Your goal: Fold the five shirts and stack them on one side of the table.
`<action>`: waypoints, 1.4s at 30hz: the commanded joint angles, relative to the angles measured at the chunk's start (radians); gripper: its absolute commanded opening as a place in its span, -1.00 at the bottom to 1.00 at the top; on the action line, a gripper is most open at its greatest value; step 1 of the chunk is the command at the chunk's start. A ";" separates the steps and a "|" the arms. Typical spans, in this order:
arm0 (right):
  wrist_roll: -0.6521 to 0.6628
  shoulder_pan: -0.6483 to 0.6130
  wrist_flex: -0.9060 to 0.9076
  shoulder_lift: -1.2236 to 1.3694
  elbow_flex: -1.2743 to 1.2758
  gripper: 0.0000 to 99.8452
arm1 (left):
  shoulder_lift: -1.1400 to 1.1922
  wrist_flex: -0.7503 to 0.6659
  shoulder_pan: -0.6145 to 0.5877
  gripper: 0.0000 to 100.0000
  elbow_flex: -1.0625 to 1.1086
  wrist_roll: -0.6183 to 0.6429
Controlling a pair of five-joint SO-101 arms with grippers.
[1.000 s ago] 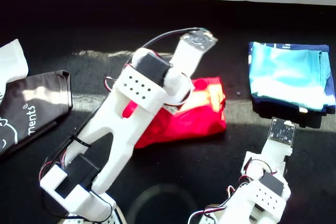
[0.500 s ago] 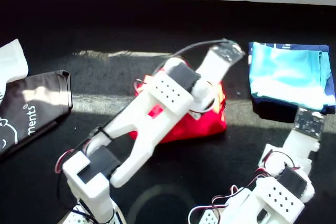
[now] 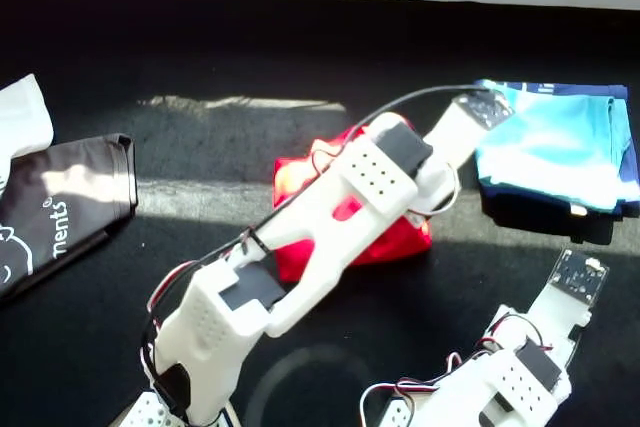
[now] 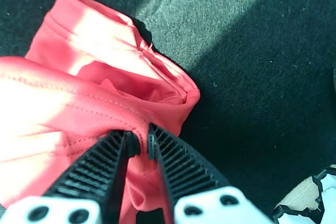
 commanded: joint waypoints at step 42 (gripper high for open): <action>-0.002 -0.059 -0.027 -0.005 0.024 -0.79 | 0.053 0.008 -0.154 -0.66 0.056 0.002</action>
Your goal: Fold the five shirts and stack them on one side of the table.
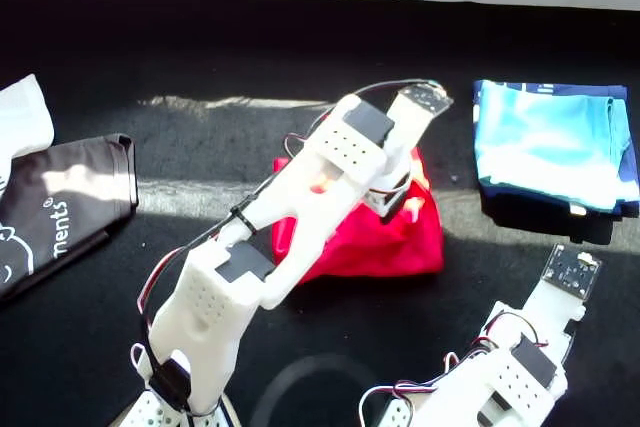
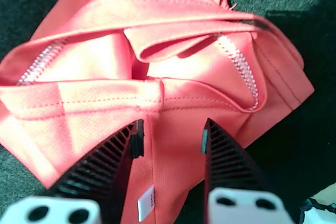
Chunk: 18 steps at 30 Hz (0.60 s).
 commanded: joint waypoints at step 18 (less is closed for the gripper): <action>-0.002 -0.019 -0.021 -0.005 0.016 -0.79 | -0.028 -0.107 0.018 -0.78 0.124 -0.005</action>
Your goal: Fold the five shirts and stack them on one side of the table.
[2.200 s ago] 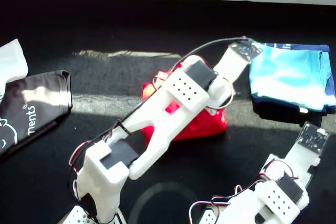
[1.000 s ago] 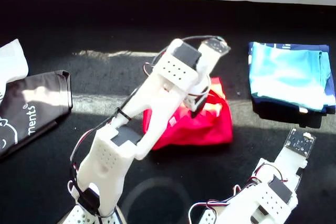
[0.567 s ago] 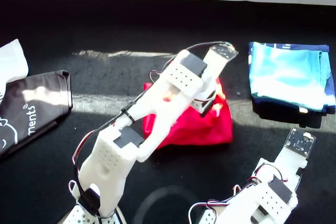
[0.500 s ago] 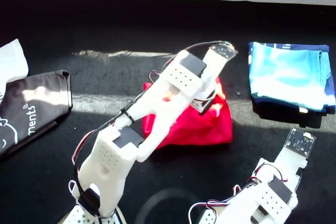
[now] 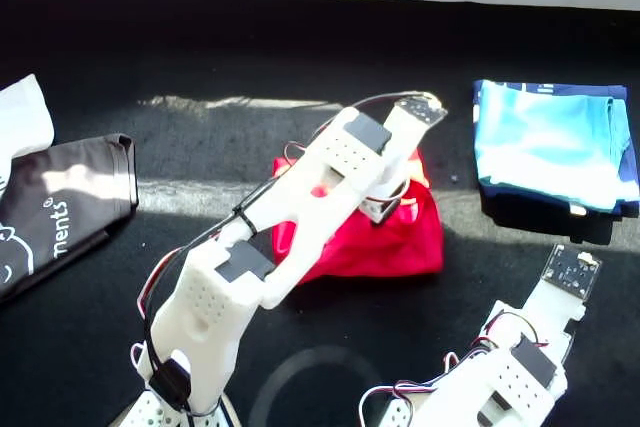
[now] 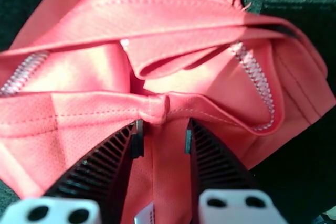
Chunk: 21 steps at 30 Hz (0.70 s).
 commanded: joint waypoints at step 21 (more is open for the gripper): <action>-0.002 -0.019 -0.013 -0.005 0.015 -0.79 | -0.119 0.192 0.119 -0.98 -0.216 0.000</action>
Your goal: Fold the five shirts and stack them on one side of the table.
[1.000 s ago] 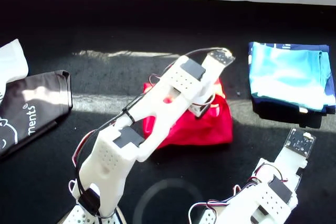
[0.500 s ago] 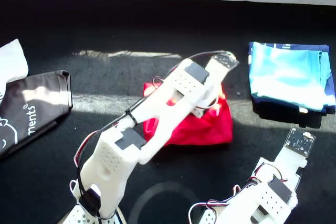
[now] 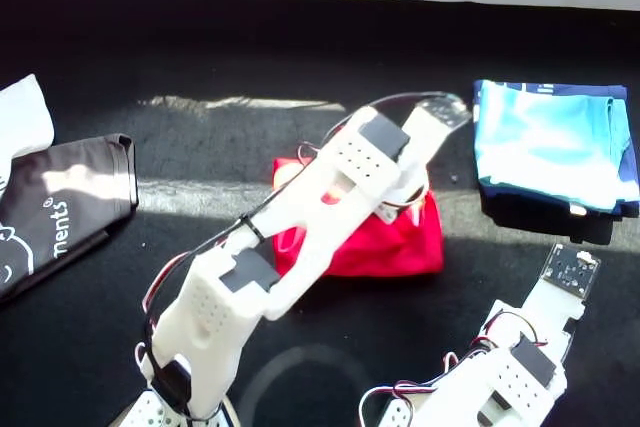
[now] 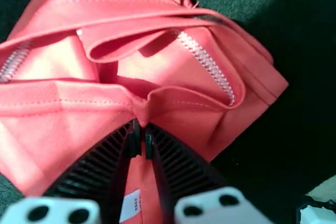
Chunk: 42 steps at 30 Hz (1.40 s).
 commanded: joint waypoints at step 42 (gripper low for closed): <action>-0.002 -0.013 -0.012 -0.005 0.015 -0.79 | 0.068 0.037 -0.239 -0.97 -0.274 -0.005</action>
